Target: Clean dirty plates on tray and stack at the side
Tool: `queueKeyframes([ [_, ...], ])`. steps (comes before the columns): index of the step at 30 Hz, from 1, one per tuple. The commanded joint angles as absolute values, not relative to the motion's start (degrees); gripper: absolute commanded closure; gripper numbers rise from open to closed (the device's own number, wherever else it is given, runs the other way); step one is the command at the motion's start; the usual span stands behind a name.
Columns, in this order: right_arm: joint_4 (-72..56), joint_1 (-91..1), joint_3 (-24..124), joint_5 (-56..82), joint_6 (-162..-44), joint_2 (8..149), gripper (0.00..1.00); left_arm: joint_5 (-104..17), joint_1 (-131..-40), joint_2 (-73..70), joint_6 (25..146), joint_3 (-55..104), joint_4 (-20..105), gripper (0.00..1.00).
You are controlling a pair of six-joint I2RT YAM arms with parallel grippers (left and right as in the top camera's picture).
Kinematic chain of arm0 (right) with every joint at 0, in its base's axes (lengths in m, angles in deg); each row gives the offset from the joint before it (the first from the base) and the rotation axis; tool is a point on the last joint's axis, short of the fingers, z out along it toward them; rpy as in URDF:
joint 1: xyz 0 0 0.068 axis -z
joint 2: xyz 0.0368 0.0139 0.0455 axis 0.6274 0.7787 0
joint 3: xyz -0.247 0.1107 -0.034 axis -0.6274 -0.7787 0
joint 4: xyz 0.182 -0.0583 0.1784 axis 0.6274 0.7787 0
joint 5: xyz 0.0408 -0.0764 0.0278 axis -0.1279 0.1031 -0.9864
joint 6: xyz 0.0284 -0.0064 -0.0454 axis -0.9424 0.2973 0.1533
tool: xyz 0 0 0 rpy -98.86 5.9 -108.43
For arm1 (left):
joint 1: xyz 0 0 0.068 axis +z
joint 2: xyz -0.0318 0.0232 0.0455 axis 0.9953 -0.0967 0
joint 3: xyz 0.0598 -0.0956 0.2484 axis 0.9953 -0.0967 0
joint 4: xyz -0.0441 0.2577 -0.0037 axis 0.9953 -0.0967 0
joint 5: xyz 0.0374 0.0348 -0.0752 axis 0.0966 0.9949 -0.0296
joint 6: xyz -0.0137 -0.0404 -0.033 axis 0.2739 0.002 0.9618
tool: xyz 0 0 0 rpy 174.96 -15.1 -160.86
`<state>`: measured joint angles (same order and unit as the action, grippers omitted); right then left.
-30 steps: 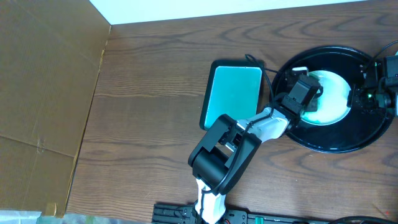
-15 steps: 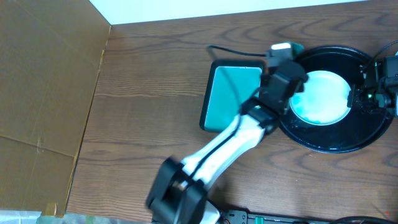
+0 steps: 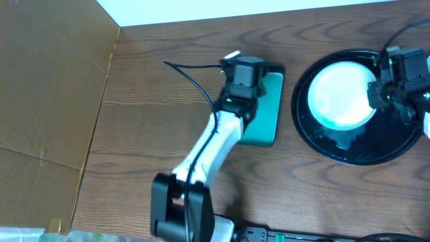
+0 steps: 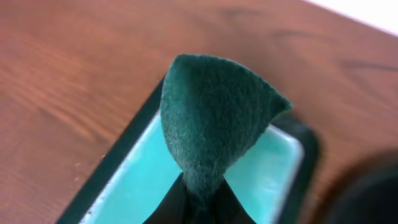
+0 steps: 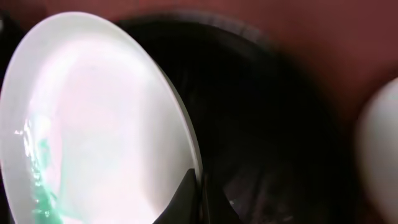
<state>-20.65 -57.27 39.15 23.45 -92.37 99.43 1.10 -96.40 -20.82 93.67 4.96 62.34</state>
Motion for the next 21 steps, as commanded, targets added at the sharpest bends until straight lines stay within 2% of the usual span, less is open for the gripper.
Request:
queueKeyframes([
  [1, -20.61, -60.11, 40.24, 35.89, -87.12, 96.34, 0.99, -5.53, -93.58, -25.58, 94.79, 4.79, 62.21, 0.93],
  [7, -21.02, -63.96, 40.24, 47.56, -80.02, 94.53, 0.99, -5.85, -91.85, -32.75, 94.74, 4.79, 62.84, 0.92],
  [8, -21.5, -64.72, 40.24, 49.77, -78.25, 94.51, 0.99, -5.85, -91.85, -33.1, 94.77, 4.79, 62.89, 0.89],
  [9, -22.38, -65.95, 40.24, 53.02, -75.41, 94.51, 0.99, -6.25, -91.87, -33.1, 94.77, 4.79, 63.0, 0.77],
  [10, -23.23, -66.78, 40.24, 55.27, -73.55, 94.51, 0.99, -6.4, -91.87, -33.08, 94.77, 4.83, 63.06, 0.73],
  [17, -30.79, -72.92, 40.24, 70.14, -57.92, 94.51, 0.99, -6.38, -91.85, -32.77, 94.74, 5.2, 63.02, 0.69],
  [21, -36.74, -76.44, 40.24, 75.21, -44.33, 94.51, 0.99, -6.38, -91.85, -28.88, 94.74, 5.4, 63.0, 0.64],
])
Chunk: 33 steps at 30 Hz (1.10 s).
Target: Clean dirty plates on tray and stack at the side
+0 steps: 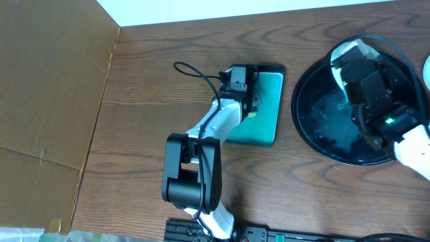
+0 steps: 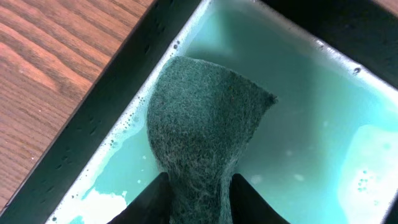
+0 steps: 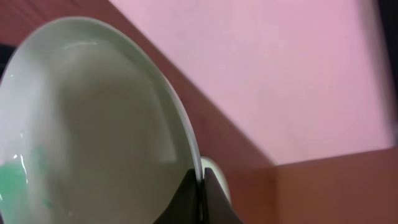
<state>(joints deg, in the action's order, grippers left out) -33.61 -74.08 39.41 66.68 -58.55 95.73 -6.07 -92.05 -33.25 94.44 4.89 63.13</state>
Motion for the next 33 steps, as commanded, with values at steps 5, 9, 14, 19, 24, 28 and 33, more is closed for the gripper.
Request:
queueKeyframes([
  [5, -43.25, -78.8, 40.22, 76.48, -37.77, 94.51, 0.99, -6.38, -91.87, -22.44, 94.74, 5.4, 63.0, 0.63],
  [9, -42.81, -78.25, 40.2, 73.26, -48.37, 94.51, 0.99, -6.4, -91.92, -19.66, 94.77, 5.4, 62.25, 0.71],
  [14, -30.83, -72.07, 40.2, 53.24, -70.55, 94.75, 0.99, -6.42, -91.92, -19.48, 94.77, 5.38, 59.37, 0.74],
  [19, -25.35, -62.47, 40.11, 31.93, -85.09, 96.32, 0.99, -6.4, -91.92, -19.73, 94.74, 5.33, 58.23, 0.58],
  [24, -24.32, -57.05, 40.11, 21.37, -92.17, 99.16, 0.99, -6.33, -91.9, -22.61, 94.77, 5.09, 58.34, 0.48],
  [28, -23.27, -56.5, 40.11, 20.81, -93.66, 102.7, 0.99, -6.09, -91.74, -27.81, 94.74, 5.09, 59.59, 0.47],
  [33, -21.83, -56.46, 40.11, 23.06, -93.68, 107.32, 0.99, -6.16, -91.74, -31.88, 94.77, 5.09, 60.75, 0.47],
])
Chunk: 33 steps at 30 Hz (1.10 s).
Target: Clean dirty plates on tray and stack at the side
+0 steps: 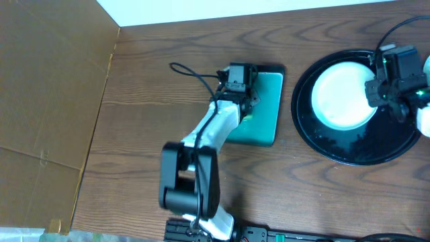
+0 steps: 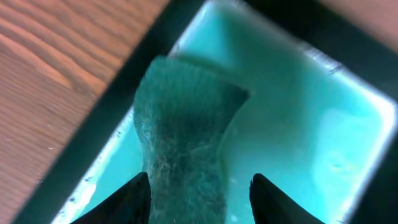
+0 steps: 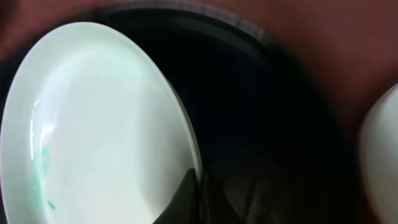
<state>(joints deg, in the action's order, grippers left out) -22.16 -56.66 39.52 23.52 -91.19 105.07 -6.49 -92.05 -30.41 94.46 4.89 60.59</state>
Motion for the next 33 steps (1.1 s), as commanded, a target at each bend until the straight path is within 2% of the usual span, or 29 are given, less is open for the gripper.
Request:
queueKeyframes([
  [1, -21.79, -56.4, 40.11, 23.65, -93.68, 108.04, 0.99, -6.16, -91.74, -32.18, 94.74, 5.09, 60.83, 0.47],
  [19, -22.73, -50.89, 40.09, 18.6, -96.65, 117.79, 0.99, -1.42, -91.74, -32.58, 94.55, 4.87, 63.39, 0.47],
  [22, -23.14, -50.95, 40.09, 18.38, -96.65, 118.44, 0.95, -1.35, -91.57, -32.64, 94.55, 4.5, 63.43, 0.47],
  [33, -23.58, -50.93, 40.09, 17.29, -96.65, 118.86, 0.99, -3.12, -90.15, -36.82, 94.55, 4.5, 65.01, 0.48],
])
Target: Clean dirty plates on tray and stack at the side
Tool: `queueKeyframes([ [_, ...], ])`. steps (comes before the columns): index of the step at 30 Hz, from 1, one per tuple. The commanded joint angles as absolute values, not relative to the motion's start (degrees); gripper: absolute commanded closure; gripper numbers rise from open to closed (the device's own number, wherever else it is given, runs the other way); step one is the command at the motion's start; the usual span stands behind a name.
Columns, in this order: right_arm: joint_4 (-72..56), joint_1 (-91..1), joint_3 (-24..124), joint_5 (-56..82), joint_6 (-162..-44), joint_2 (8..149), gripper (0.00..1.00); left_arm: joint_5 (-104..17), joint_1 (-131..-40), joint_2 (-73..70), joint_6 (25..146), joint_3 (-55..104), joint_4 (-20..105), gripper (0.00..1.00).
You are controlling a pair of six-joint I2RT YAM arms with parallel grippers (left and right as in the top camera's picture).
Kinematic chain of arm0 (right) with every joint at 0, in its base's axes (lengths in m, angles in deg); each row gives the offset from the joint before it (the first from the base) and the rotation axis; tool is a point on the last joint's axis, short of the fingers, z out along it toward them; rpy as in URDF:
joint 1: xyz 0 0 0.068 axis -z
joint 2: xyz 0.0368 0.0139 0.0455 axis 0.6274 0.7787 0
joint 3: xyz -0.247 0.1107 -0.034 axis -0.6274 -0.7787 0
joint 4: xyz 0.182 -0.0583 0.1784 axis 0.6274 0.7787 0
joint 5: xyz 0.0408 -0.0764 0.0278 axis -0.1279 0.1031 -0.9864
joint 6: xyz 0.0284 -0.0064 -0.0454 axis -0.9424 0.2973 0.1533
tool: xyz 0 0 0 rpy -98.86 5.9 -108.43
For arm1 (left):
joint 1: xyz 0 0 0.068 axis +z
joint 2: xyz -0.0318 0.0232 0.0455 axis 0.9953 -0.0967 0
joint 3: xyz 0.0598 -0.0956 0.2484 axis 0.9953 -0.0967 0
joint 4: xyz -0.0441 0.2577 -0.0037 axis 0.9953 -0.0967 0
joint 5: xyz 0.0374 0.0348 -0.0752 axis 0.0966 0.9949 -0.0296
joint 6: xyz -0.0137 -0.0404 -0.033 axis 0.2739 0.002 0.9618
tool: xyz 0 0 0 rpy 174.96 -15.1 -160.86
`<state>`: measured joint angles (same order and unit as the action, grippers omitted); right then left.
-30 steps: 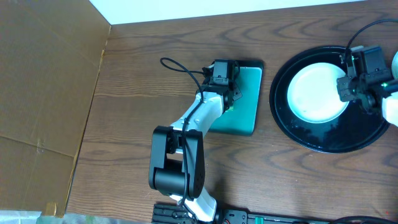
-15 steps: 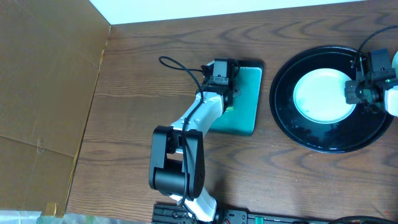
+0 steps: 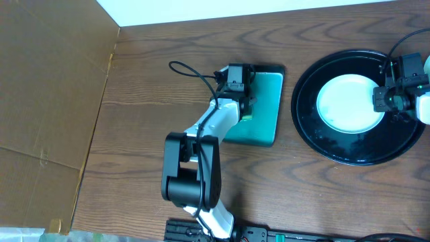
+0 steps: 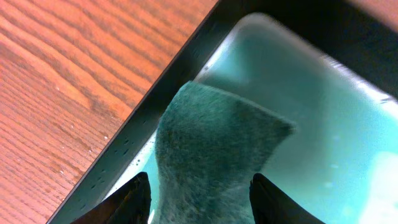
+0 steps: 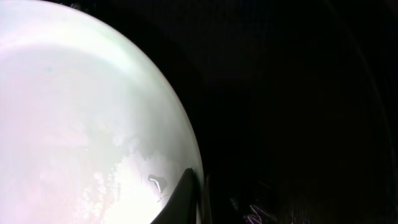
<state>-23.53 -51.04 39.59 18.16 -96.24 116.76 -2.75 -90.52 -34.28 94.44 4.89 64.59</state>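
A white plate point(image 3: 346, 104) lies low in the round black tray point(image 3: 304, 117). My right gripper point(image 3: 384, 99) is shut on its right rim; in the right wrist view the plate point(image 5: 93, 124) fills the left, with the gripper point(image 5: 200, 193) pinching its edge over the tray point(image 5: 298, 93). My left gripper point(image 3: 243, 106) is over the teal tub point(image 3: 265, 114). In the left wrist view the green sponge point(image 4: 217, 143) sits in the tub's soapy water point(image 4: 336, 124), by the tub's edge. The left gripper point(image 4: 199, 202) is open, a finger on either side of the sponge.
Another white plate point(image 3: 426, 64) shows at the right edge, beside the tray. A cardboard sheet point(image 3: 54, 87) covers the table's left part. A black cable point(image 3: 195, 70) loops off the left arm, whose base stands at the front.
The plate looks smaller and lower in the tray and sits further right with my right gripper. The left gripper is still open; the sponge now lies nearer the tub's edge.
At first my left gripper held the sponge shut above the tub, and the right held the plate over the tray. Then the sponge was down in the teal water and the plate stood up on edge. Later the left jaws stood open and the plate was back over the tray, where it now lies low.
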Motion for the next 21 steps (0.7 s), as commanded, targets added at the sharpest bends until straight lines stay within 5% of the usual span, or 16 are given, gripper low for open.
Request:
queueKeyframes([
  [1, -23.6, -50.93, 40.09, 17.29, -96.65, 118.86, 0.99, -4.54, -90.15, -37.15, 94.55, 4.52, 65.01, 0.48],
  [4, -23.6, -50.93, 40.09, 17.29, -96.65, 118.86, 0.99, -6.4, -90.15, -38.17, 94.55, 4.52, 64.99, 0.52],
  [11, -23.58, -50.93, 40.09, 17.29, -96.65, 118.86, 0.99, -6.18, -90.13, -37.93, 94.5, 4.79, 65.18, 0.93],
  [21, -23.6, -50.93, 40.11, 17.31, -96.65, 118.86, 0.99, -6.25, -90.15, -26.02, 94.55, 4.81, 61.42, 0.93],
])
